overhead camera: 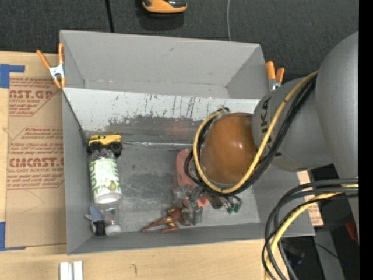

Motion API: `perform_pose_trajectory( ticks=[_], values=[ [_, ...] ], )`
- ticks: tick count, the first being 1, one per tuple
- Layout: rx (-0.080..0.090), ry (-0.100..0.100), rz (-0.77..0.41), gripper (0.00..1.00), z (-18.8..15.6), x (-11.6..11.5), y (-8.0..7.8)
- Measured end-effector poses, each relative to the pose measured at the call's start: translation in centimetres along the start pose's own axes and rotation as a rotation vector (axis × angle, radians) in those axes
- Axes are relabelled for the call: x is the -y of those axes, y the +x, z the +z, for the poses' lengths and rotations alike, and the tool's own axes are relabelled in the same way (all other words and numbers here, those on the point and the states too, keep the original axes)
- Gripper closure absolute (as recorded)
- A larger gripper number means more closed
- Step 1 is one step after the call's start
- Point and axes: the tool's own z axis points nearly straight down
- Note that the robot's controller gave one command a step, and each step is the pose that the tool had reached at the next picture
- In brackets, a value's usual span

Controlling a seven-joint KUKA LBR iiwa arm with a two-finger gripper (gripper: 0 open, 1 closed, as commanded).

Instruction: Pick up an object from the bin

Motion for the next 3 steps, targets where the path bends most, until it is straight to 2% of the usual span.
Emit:
perform_pose_trajectory(
  ticks=[2,3],
  values=[
    [-0.005,0.001,-0.005,1.0,0.2,-2.6,-1.5],
    [-0.006,0.002,0.004,1.0,-1.7,-1.3,-1.7]
  ],
)
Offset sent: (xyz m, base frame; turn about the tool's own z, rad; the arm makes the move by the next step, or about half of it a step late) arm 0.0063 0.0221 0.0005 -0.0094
